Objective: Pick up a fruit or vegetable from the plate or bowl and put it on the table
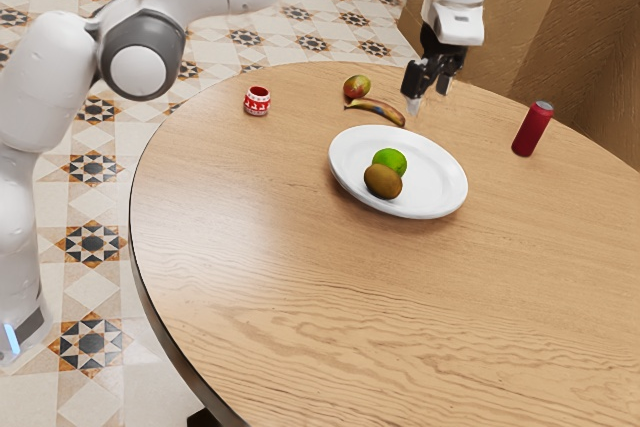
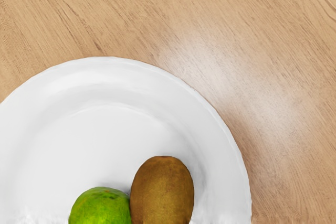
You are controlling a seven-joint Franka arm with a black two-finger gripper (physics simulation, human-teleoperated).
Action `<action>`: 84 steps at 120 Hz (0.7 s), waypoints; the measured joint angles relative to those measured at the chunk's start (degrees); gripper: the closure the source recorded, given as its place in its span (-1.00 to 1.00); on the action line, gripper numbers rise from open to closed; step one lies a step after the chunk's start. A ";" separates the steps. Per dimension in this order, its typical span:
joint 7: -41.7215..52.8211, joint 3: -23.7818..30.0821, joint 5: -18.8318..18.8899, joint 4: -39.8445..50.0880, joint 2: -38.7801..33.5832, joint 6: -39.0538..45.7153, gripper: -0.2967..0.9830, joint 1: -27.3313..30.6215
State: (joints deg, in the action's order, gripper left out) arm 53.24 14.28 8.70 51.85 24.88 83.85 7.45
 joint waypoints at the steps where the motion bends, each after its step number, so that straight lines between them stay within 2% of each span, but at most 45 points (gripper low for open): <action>1: 0.35 -0.38 0.05 -0.05 0.00 -0.05 -0.53 0.05; 10: 3.30 -3.29 0.31 -1.00 0.60 -0.37 -0.53 0.38; 22: 6.93 -4.28 0.40 -1.69 0.98 -1.13 -0.53 0.48; 48: 13.67 -2.47 0.02 -1.91 1.83 -3.47 -0.53 0.36; 84: 19.81 -2.65 -0.65 -1.70 4.32 -4.56 -0.53 0.38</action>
State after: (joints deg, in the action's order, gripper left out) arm 73.05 11.63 8.05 50.15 29.19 79.29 7.83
